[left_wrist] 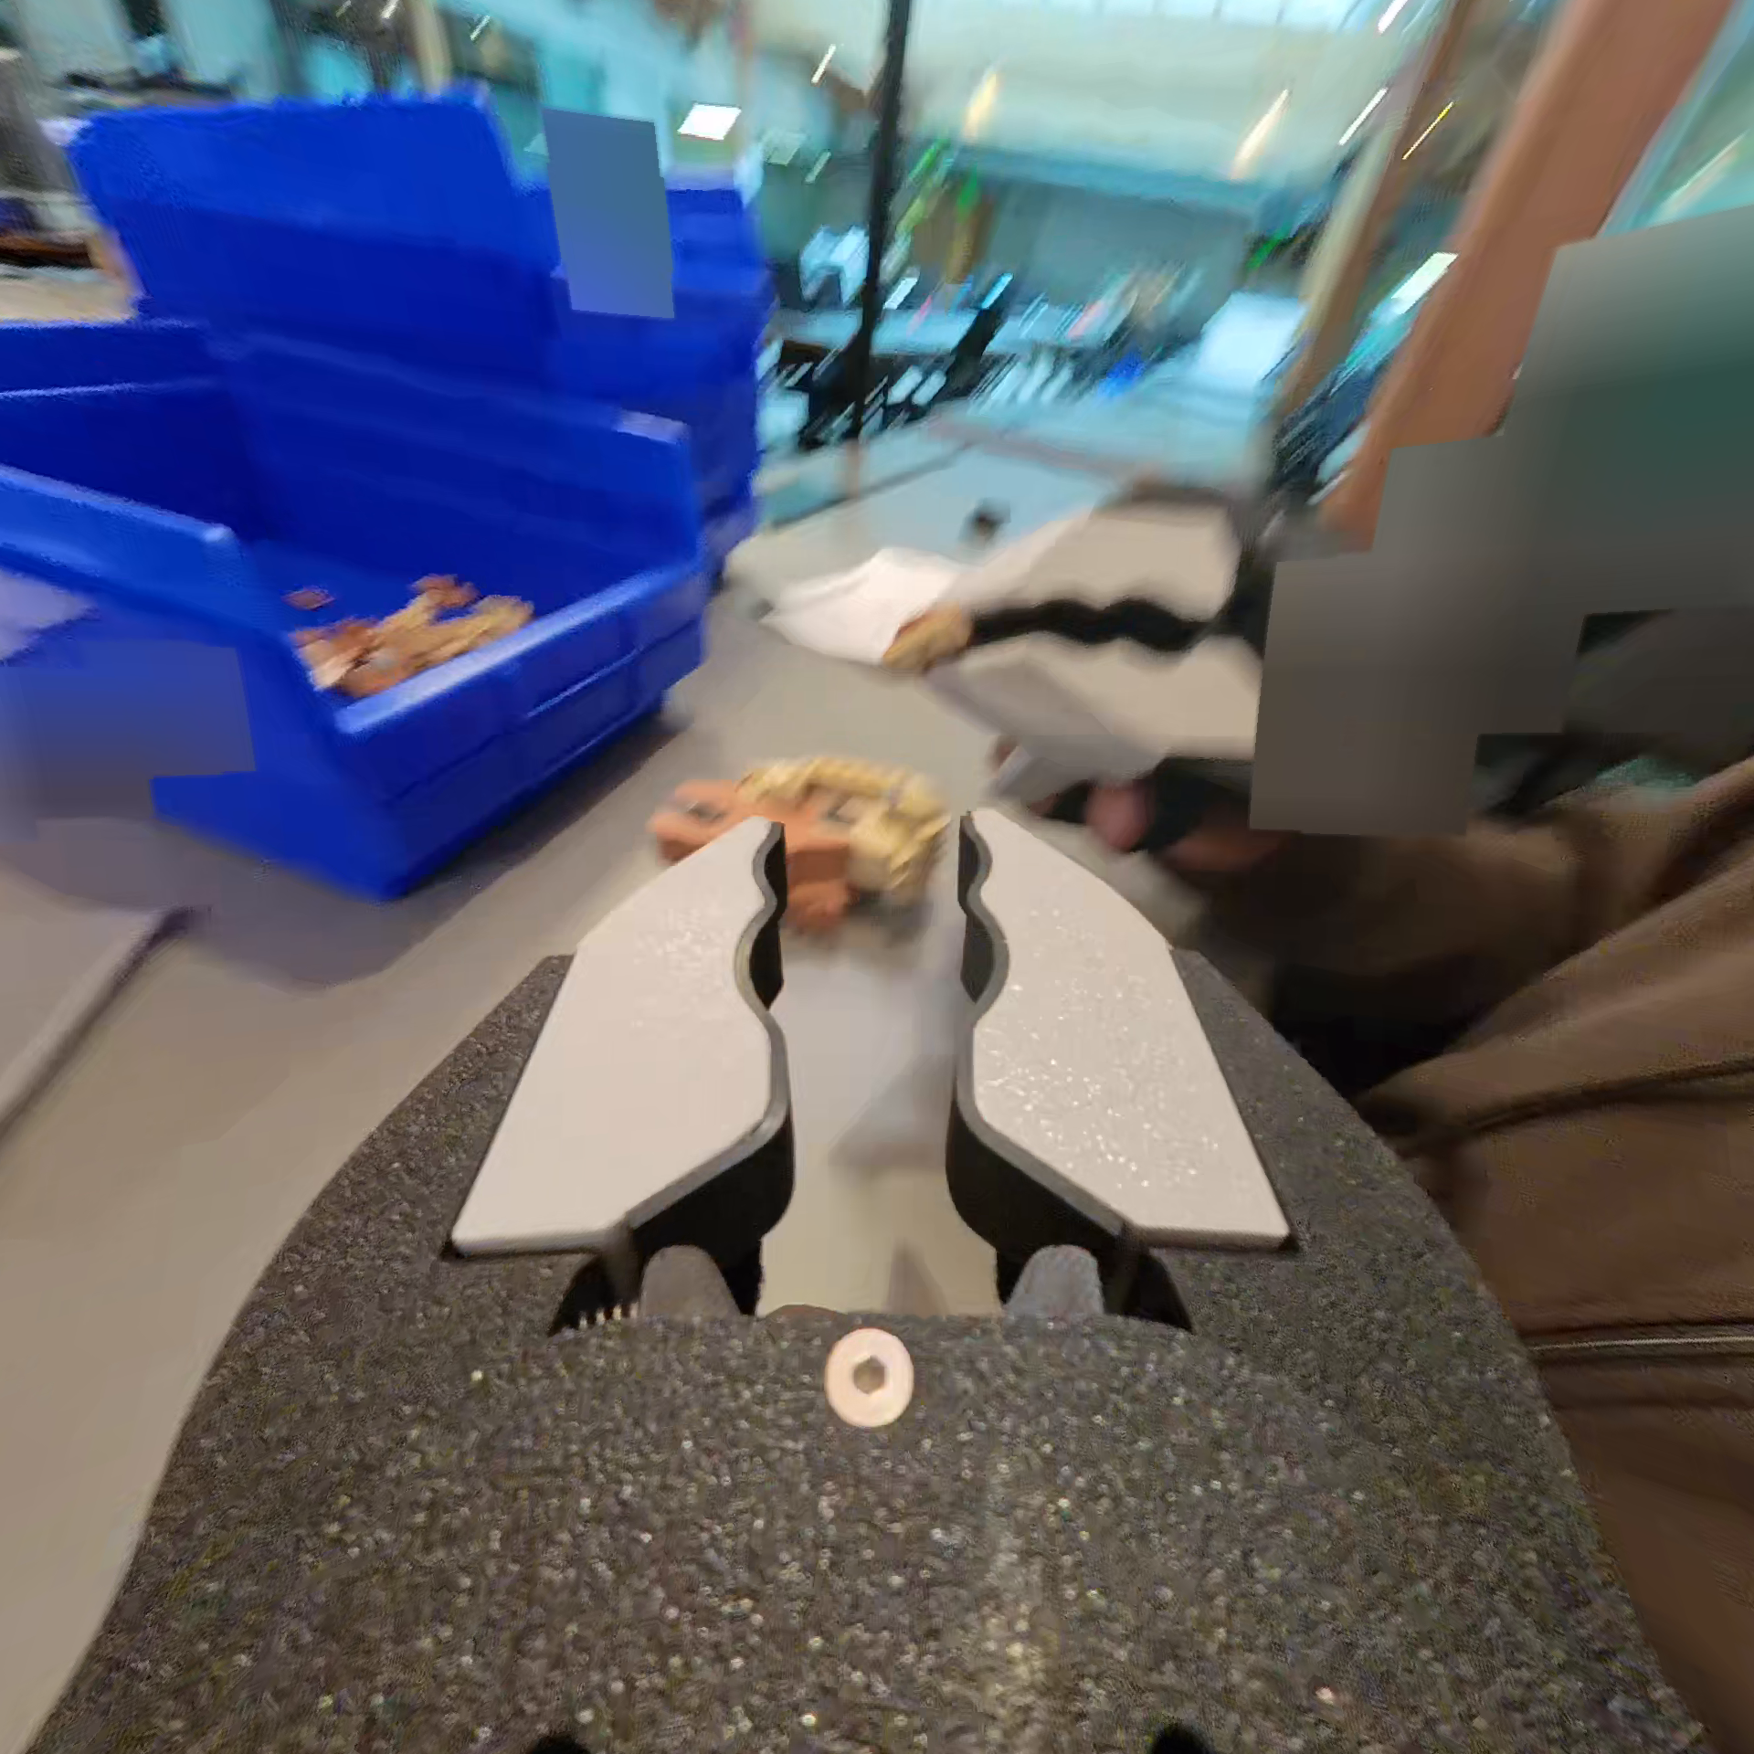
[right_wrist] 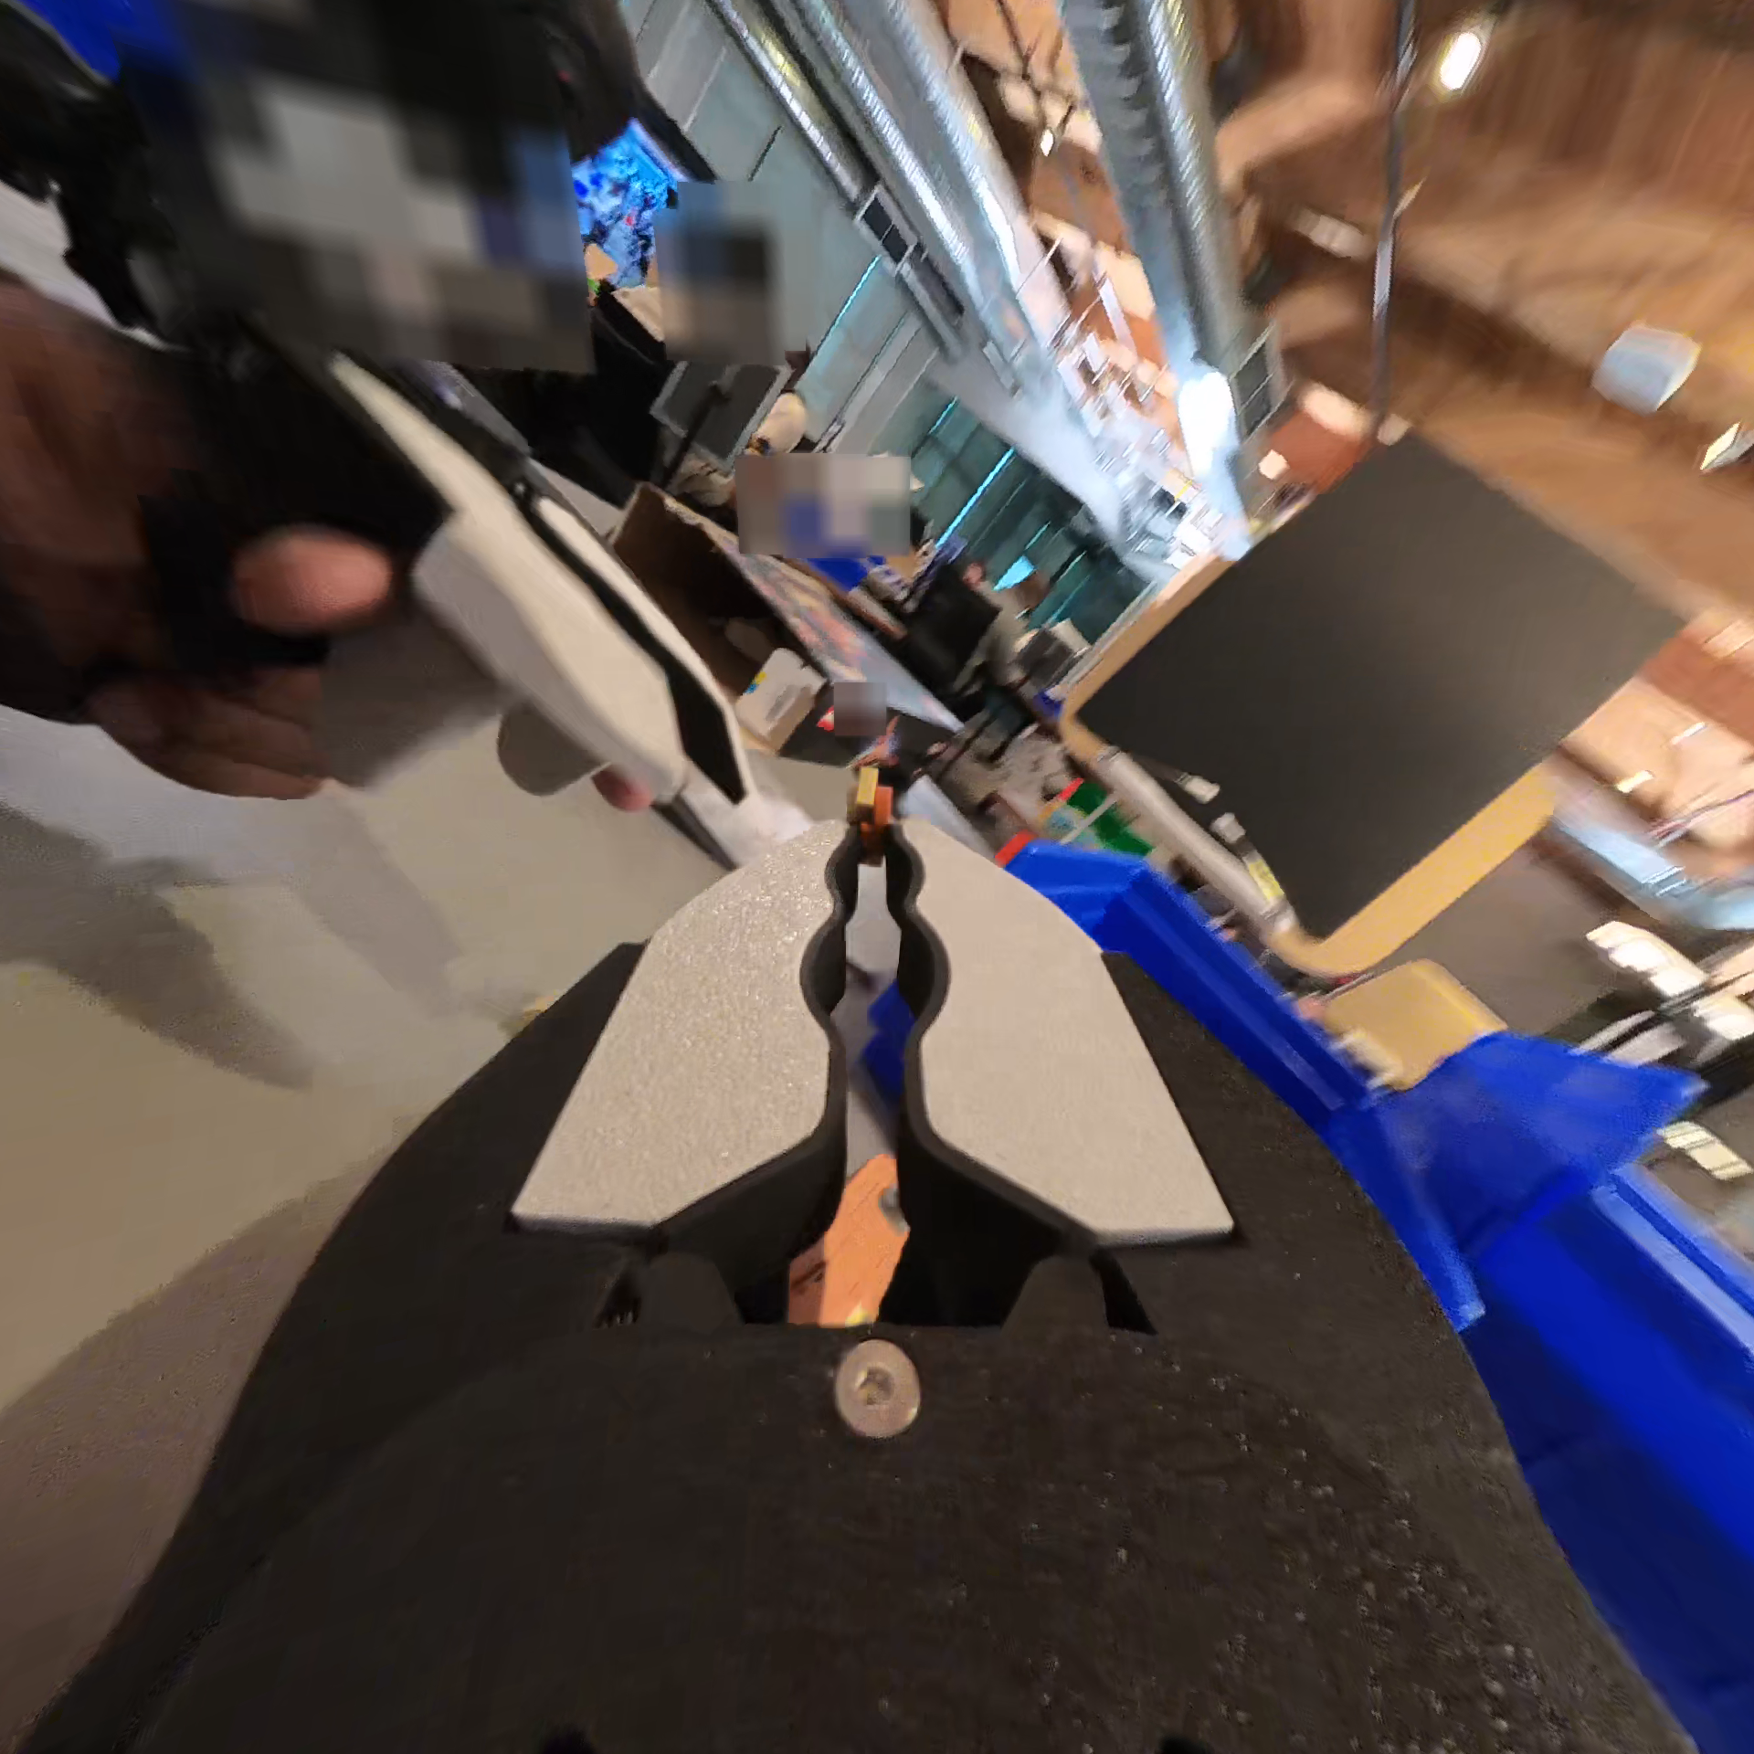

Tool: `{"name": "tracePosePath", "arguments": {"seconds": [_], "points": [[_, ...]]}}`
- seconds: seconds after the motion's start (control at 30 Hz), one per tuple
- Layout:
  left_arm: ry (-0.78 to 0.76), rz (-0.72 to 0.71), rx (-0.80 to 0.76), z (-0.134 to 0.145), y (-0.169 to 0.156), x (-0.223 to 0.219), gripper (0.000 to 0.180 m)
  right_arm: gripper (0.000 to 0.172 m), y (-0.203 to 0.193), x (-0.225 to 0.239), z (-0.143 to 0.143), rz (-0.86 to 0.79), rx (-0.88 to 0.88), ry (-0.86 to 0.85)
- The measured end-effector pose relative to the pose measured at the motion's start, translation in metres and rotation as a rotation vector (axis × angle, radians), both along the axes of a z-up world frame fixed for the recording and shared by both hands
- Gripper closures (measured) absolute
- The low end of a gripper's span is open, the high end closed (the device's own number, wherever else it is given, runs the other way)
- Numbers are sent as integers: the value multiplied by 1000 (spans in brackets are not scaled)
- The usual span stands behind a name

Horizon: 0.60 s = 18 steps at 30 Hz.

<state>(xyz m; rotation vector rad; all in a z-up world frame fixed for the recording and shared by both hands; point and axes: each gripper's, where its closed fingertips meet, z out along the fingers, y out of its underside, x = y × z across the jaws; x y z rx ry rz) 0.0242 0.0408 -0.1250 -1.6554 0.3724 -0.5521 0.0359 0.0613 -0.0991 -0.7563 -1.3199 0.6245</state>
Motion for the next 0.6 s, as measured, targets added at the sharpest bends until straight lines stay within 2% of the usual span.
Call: {"name": "tracePosePath", "arguments": {"seconds": [0.1,0.2,0.4,0.53,0.6], "points": [[-238,-126,31,23,-5,9,145,167,-12,0,5,-41,173,55],[-353,-195,32,27,-3,15,144,166,-19,-2,4,-53,238,69],[-364,-210,37,25,0,19,145,167,-24,-3,4,-47,272,81],[-358,-241,53,25,-3,25,164,166,-25,-2,4,-66,309,88],[-340,-237,78,26,-3,25,165,166,-26,-2,5,-67,332,95]]}}
